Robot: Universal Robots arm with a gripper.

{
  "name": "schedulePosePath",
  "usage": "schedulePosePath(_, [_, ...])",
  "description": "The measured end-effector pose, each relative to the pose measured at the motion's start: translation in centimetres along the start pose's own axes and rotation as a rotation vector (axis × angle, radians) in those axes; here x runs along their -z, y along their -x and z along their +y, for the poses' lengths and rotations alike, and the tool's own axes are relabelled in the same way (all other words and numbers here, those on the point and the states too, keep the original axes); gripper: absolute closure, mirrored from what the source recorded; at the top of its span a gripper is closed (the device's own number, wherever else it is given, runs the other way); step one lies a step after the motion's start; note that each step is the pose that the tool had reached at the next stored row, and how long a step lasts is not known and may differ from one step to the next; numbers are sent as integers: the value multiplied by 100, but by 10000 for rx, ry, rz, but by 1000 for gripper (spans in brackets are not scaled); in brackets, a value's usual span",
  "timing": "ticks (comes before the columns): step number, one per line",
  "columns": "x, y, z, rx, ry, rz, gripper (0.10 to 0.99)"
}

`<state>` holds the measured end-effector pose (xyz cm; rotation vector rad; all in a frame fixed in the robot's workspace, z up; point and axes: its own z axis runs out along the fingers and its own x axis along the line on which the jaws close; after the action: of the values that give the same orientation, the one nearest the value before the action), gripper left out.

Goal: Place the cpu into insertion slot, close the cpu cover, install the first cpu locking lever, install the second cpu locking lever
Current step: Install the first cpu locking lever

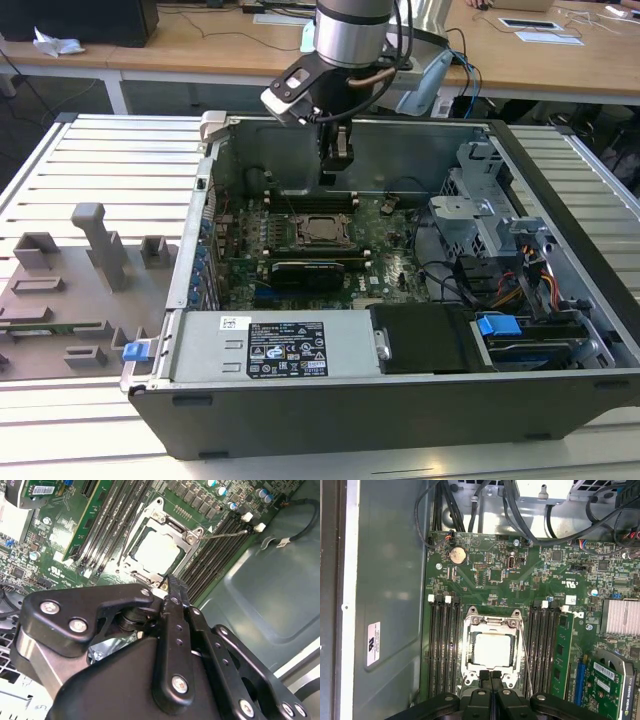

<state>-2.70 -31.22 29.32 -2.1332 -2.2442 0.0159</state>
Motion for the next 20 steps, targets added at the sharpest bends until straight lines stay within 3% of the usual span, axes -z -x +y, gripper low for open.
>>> schedulePosePath(2, [1,0,0,170,-5,-8,976])
schedulePosePath(7, [1,0,0,1191,-31,-46,976])
schedulePosePath(10, [0,0,0,2552,-66,-98,976])
schedulePosePath(14, [0,0,0,3445,-89,-133,976])
schedulePosePath(18, [0,0,0,5306,-137,-205,976])
schedulePosePath(20, [1,0,0,5698,-147,-221,976])
